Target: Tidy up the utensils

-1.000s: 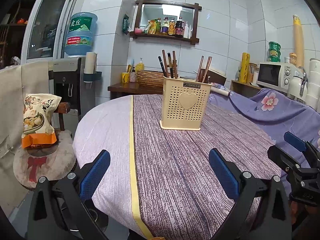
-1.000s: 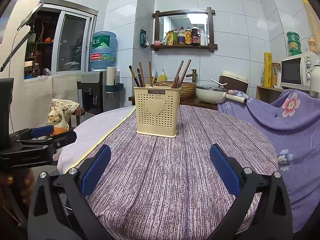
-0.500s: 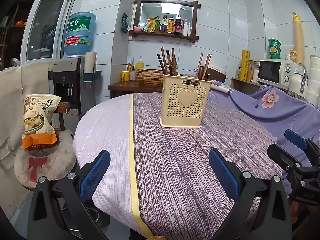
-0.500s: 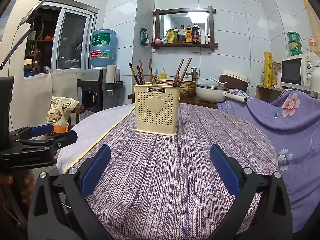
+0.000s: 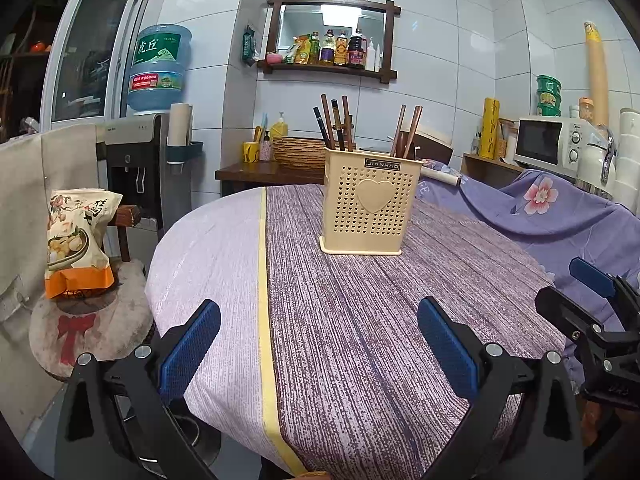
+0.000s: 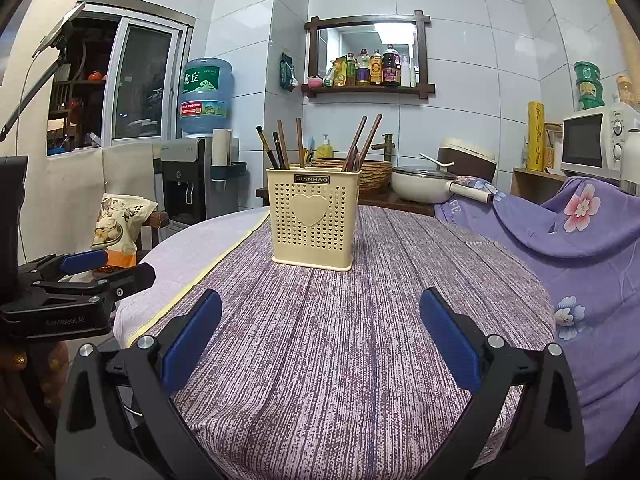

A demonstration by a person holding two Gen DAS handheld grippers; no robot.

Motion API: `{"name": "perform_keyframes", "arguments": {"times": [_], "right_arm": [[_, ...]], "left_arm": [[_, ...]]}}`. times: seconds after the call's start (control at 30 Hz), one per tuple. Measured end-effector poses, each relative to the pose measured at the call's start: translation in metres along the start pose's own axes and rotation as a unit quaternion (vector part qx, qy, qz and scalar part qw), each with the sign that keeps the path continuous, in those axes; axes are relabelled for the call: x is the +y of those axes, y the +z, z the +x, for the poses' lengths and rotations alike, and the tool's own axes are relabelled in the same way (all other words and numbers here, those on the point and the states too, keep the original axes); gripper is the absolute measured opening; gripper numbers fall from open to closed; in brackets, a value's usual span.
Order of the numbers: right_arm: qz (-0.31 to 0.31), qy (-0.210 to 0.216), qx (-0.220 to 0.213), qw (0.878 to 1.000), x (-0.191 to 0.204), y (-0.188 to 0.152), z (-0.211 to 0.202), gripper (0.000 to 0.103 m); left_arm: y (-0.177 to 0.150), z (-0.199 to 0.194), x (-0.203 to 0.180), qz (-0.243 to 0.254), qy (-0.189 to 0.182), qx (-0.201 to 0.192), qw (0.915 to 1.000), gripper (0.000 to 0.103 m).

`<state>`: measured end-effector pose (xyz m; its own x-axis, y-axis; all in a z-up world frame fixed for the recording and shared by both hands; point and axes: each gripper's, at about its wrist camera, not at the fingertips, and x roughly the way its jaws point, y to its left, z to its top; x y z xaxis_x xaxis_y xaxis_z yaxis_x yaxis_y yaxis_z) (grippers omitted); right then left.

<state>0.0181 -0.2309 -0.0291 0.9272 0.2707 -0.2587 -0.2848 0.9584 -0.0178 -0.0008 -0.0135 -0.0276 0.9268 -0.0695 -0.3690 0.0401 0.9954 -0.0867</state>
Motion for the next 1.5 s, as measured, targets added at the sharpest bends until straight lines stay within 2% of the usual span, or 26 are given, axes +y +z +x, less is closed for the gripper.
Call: {"name": "perform_keyframes", "arguments": {"times": [1.5], "right_arm": [[-0.002, 0.001, 0.003, 1.0, 0.003, 0.0005, 0.0013, 0.097]], "left_arm": [[0.0002, 0.0004, -0.0014, 0.0, -0.006, 0.003, 1.0, 0.097]]}}
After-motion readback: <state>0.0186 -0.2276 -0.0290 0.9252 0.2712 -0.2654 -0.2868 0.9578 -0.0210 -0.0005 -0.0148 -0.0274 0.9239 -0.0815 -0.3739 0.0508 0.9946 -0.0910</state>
